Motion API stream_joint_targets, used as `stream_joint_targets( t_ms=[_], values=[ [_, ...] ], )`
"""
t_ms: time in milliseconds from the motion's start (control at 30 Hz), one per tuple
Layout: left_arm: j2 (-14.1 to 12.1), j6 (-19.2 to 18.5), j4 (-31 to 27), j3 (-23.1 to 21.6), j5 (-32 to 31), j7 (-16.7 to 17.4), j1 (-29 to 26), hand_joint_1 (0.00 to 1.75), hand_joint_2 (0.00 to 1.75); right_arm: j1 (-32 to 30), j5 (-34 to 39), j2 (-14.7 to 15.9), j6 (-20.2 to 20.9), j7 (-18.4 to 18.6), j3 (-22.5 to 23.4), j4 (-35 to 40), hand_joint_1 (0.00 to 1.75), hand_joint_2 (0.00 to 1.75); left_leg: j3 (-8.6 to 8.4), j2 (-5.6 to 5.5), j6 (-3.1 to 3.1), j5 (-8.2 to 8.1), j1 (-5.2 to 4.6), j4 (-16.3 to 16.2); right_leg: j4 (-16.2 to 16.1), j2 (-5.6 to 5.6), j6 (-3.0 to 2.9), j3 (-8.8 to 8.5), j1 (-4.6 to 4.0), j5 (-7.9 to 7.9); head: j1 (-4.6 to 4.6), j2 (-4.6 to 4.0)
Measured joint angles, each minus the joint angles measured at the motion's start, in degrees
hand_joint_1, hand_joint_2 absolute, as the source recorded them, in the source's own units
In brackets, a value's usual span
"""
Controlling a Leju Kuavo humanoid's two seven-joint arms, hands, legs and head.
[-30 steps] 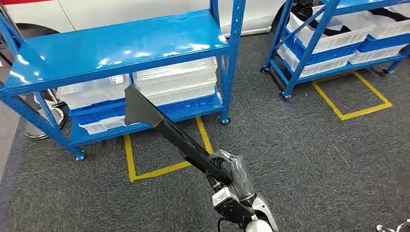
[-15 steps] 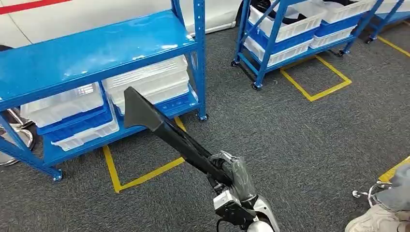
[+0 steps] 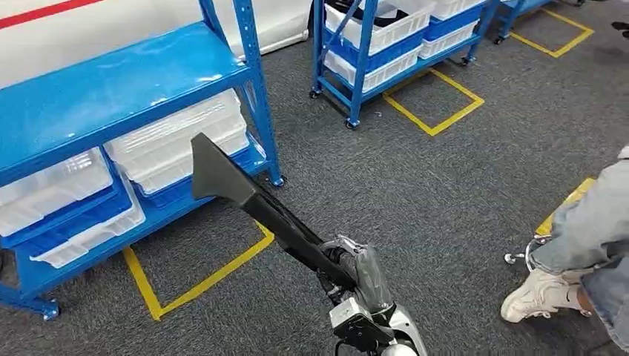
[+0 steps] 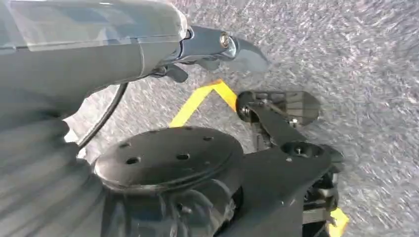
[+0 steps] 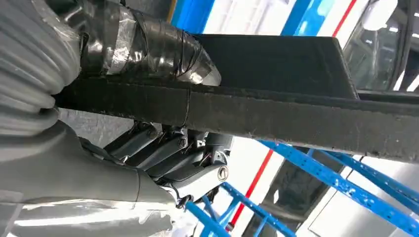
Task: Take the parts from the cabinet and place them on the table.
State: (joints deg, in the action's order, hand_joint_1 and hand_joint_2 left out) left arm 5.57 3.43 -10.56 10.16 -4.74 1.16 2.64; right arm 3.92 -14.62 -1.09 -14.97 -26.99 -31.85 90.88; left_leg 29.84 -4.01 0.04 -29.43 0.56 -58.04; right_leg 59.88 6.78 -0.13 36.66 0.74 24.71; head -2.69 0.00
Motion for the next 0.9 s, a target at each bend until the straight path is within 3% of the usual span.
stream_joint_targets(
  t_ms=[33, 67, 100, 133, 200, 233, 267, 300, 333, 367, 400, 433, 533, 567, 600, 633, 700, 733, 767, 833, 867, 900],
  values=[
    [0.0, -0.02, 0.0, 0.0, -0.13, -0.07, 0.17, 0.0, 1.75, -0.16, 0.0, 0.0, -0.02, 0.0, 0.0, 0.09, 1.69, 1.75, -0.12, 0.81, 0.48, 0.4, 0.09, 0.51, -0.16, 0.82, 0.48, 0.09, -0.19, -0.33, -0.04, 0.0],
    [0.0, -0.04, 0.0, 0.0, -0.19, -0.13, 0.18, 0.0, 1.75, -0.31, 0.0, 0.13, -0.04, -0.02, 0.0, 0.2, 1.69, 1.75, -0.36, 1.92, 1.01, 0.87, 0.62, 1.04, 1.03, -0.85, 0.45, 0.58, -0.26, 0.26, 0.0, 0.0],
    [-0.04, -0.02, 0.0, 0.0, -0.2, -0.13, 0.15, 0.0, 1.75, -0.3, -0.02, 0.13, -0.04, -0.02, 0.0, 0.42, 1.69, 1.75, -0.42, 2.46, 1.31, 1.01, 0.47, 1.25, 2.88, -3.74, 0.6, 1.39, -0.74, 1.8, -0.33, 0.0],
    [-0.07, -0.02, 0.0, 0.02, -0.22, -0.17, -0.04, 0.0, 1.75, -0.23, -0.11, 0.13, -0.06, -0.09, 0.0, 0.52, 1.69, 1.75, -0.34, 3.28, 1.59, 1.03, 0.32, 1.24, 6.32, -5.1, 0.75, 2.91, -0.63, 4.07, -0.35, 0.0],
    [-0.13, 0.0, 0.0, 0.02, -0.22, -0.33, -0.26, 0.0, 1.75, -0.43, -0.13, 0.13, -0.13, -0.15, 0.0, 0.55, 1.69, 1.75, -0.14, 4.96, 1.67, 1.02, 0.05, 1.18, 14.72, -6.11, 1.03, 6.58, -0.27, 8.12, -0.37, 0.0],
    [-0.24, 0.02, 0.0, 0.04, -0.24, -0.39, -0.27, 0.0, 1.75, -0.71, -0.2, 0.13, -0.17, -0.17, 0.0, 0.53, 1.69, 1.75, -0.05, 5.77, 1.67, 1.02, 0.04, 1.12, 17.26, -6.22, 1.19, 7.59, -0.1, 8.75, -0.37, 0.0],
    [-0.31, 0.02, 0.0, 0.04, -0.24, -0.48, -0.26, 0.0, 1.75, -0.98, -0.31, 0.15, -0.28, -0.2, 0.0, 0.55, 1.69, 1.75, -0.02, 6.53, 1.65, 1.0, 0.04, 1.07, 16.87, -6.31, 1.32, 7.14, 0.06, 7.98, -0.37, 0.0],
    [-0.33, 0.02, 0.0, 0.04, -0.26, -0.55, -0.22, 0.0, 1.75, -1.12, -0.37, 0.15, -0.31, -0.24, 0.0, 0.55, 1.69, 1.75, -0.04, 7.19, 1.56, 0.93, 0.04, 1.02, 14.21, -6.57, 1.37, 5.49, 0.16, 6.34, -0.39, 0.0],
    [-0.33, 0.02, 0.0, 0.04, -0.35, -0.65, -0.17, 0.0, 1.75, -1.17, -0.46, 0.15, -0.35, -0.41, 0.0, 0.59, 1.69, 1.75, -0.12, 7.84, 1.44, 0.83, 0.05, 0.96, 9.51, -7.14, 1.36, 2.76, 0.22, 4.12, -0.37, 0.0],
    [-0.33, 0.02, 0.0, 0.04, -0.44, -0.72, -0.08, 0.0, 1.75, -1.18, -0.52, 0.15, -0.35, -0.57, 0.0, 0.87, 1.69, 1.75, -0.22, 8.37, 1.23, 0.65, 0.05, 0.86, 4.06, -8.34, 1.21, -0.46, 0.2, 2.03, -0.37, 0.0],
    [-0.33, 0.02, 0.0, 0.04, -0.61, -0.74, -0.07, 0.0, 1.75, -1.12, -0.55, 0.15, -0.37, -0.74, 0.0, 1.14, 1.69, 1.75, -0.28, 8.84, 0.91, 0.44, -0.12, 0.72, 0.51, -11.16, 0.95, -2.24, -0.19, 2.65, -0.39, 0.0],
    [-0.31, 0.02, 0.0, 0.04, -0.77, -0.77, -0.12, 0.0, 1.75, -1.11, -0.55, 0.13, -0.37, -0.85, 0.0, 1.38, 1.69, 1.75, -0.15, 9.25, 0.47, 0.18, -0.51, 0.34, -0.07, -11.06, 0.28, -2.44, -0.82, 2.46, -0.35, 0.0],
    [-0.28, 0.02, 0.0, 0.04, -0.9, -0.85, 0.17, 0.0, 1.75, -1.32, -0.52, 0.15, -0.46, -0.98, 0.0, 1.71, 1.69, 1.75, -0.53, 10.85, -0.21, 0.27, -0.42, 0.77, 0.0, -9.3, -0.53, -2.0, -1.16, 2.37, -0.35, 0.0],
    [-0.28, 0.02, 0.0, 0.04, -0.94, -0.96, 0.25, 0.0, 1.75, -1.41, -0.52, 0.13, -0.46, -1.03, 0.0, 2.01, 1.69, 1.75, -0.42, 11.14, -0.6, -0.2, -0.32, 0.58, -0.57, -8.58, -1.21, -2.22, -0.58, 1.95, -0.33, 0.0],
    [-0.31, 0.02, 0.0, 0.04, -0.96, -0.98, 0.25, 0.0, 1.75, -1.53, -0.52, 0.13, -0.48, -1.12, 0.0, 2.19, 1.69, 1.75, -0.08, 8.26, -0.94, -1.46, -0.06, -0.63, -0.74, -8.08, -1.5, -2.22, -0.47, 1.8, -0.37, 0.0],
    [-0.28, 0.02, 0.0, 0.04, -1.0, -1.11, 0.09, 0.0, 1.75, -1.45, -0.52, 0.09, -0.5, -1.18, 0.0, 2.3, 1.69, 1.75, 1.26, 6.16, -0.96, -3.77, 0.06, -3.91, -0.74, -7.63, -1.79, -2.09, -0.41, 1.71, -0.28, 0.0],
    [-0.31, 0.02, 0.0, 0.04, -1.11, -1.22, 0.0, 0.0, 1.75, -1.53, -0.48, 0.0, -0.46, -1.25, 0.0, 2.32, 1.69, 1.75, 5.27, 4.81, -1.13, -7.9, 0.06, -12.66, -0.74, -6.47, -2.04, -1.94, -0.52, 1.57, -0.28, 0.0],
    [-0.28, 0.02, 0.0, 0.04, -1.27, -1.27, 0.15, 0.0, 1.75, -1.66, -0.46, 0.02, -0.39, -1.25, 0.0, 2.32, 1.69, 1.75, 6.94, 4.6, -1.19, -8.81, 0.06, -16.1, -0.67, -5.84, -2.1, -1.86, -0.6, 1.53, -0.28, 0.0],
    [-0.28, 0.04, 0.0, 0.04, -1.35, -1.27, 0.27, 0.0, 1.75, -1.81, -0.41, 0.02, -0.24, -1.25, 0.0, 2.32, 1.69, 1.75, 7.44, 4.59, -1.13, -8.22, 0.06, -17.1, -0.62, -5.06, -2.13, -1.84, -0.68, 1.49, -0.31, 0.0],
    [-0.28, 0.13, 0.0, 0.04, -1.44, -1.18, 0.29, 0.0, 1.75, -1.89, -0.13, 0.0, 0.22, -1.31, 0.0, 2.32, 1.69, 1.75, 4.8, 4.36, -0.83, -3.75, 0.06, -11.3, -0.39, -3.41, -2.11, -1.87, -0.69, 1.47, -0.28, 0.0],
    [-0.28, 0.15, 0.0, 0.04, -1.44, -1.18, 0.27, 0.0, 1.75, -1.88, 0.07, 0.0, 0.35, -1.33, 0.0, 2.32, 1.69, 1.75, 2.39, 3.5, -0.55, -0.9, 0.07, -6.07, -0.21, -2.57, -2.09, -1.9, -0.68, 1.47, -0.28, 0.0],
    [-0.31, 0.15, 0.02, 0.04, -1.44, -1.16, 0.1, 0.0, 1.75, -1.88, 0.15, -0.02, 0.46, -1.38, 0.0, 2.34, 1.69, 1.75, 0.77, 0.92, -0.24, 0.62, 0.11, -1.89, -0.07, -2.04, -2.03, -1.72, -0.54, 1.47, -0.31, 0.0]
  ],
)
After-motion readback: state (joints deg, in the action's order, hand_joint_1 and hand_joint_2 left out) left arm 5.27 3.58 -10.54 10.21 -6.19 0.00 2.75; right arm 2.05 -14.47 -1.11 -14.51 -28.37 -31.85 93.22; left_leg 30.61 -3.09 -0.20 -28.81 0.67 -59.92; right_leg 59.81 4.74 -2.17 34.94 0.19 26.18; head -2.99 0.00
